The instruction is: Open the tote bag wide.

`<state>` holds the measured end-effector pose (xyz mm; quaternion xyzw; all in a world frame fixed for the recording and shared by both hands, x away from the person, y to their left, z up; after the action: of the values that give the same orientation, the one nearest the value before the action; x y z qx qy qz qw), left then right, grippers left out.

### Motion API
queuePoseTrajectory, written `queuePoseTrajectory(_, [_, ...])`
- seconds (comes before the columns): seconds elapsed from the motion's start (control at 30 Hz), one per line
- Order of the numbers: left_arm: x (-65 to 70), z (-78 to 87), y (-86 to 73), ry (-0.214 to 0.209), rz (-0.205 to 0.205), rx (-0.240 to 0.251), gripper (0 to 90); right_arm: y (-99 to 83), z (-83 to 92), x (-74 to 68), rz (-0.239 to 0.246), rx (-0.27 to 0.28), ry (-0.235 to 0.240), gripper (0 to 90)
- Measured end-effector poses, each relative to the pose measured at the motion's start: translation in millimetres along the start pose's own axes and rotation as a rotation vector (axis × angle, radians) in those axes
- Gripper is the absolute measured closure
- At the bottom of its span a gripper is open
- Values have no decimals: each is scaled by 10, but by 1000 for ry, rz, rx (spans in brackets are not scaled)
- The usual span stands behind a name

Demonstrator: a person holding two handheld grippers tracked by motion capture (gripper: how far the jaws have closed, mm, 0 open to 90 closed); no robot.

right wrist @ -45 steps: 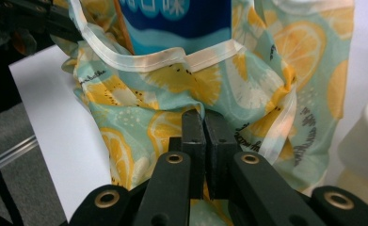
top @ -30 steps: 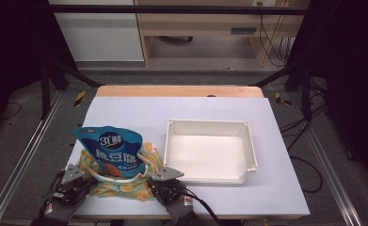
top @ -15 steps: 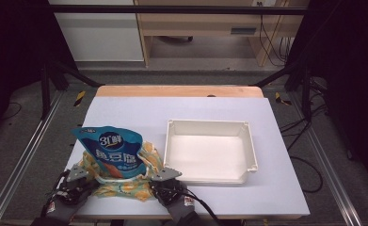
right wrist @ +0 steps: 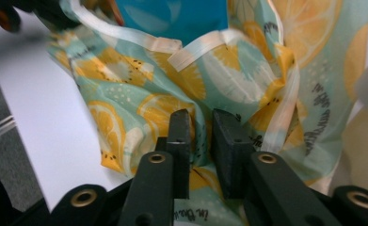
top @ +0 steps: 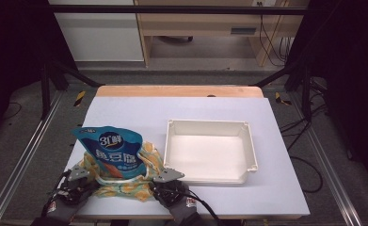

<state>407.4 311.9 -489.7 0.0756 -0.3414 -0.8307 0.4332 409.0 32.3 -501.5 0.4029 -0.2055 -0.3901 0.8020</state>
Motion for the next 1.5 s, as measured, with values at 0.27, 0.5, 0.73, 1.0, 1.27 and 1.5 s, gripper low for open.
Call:
queuePoseTrajectory(0.27, [3,-1,1,-1,1,-1,894,302,286,-95,-9,141,46,785])
queuePoseTrajectory(0.5, [1,-1,0,-4,2,-1,894,520,315,-181,9,187,60,822])
queuePoseTrajectory(0.73, [1,0,0,-6,2,-1,893,661,331,-231,9,208,78,736])
queuePoseTrajectory(1.0, [-4,2,1,-13,4,3,892,439,-25,-278,44,74,36,887])
queuePoseTrajectory(1.27, [1,13,6,-13,-2,10,863,143,-169,-212,13,-28,20,889])
queuePoseTrajectory(1.5, [32,134,53,-15,-3,85,789,85,-205,-217,16,-53,19,887])
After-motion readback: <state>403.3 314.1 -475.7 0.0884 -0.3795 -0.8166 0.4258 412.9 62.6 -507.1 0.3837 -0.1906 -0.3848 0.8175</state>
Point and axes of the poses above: each handheld gripper's, and its own axes: z roughly backward along the jaws, y roughly out of its top, x roughly to its right, the point moved 3 cm from there along -z, roughly forward along the jaws, and after that the axes turned 13 degrees about -y, right-handed, at the moved point
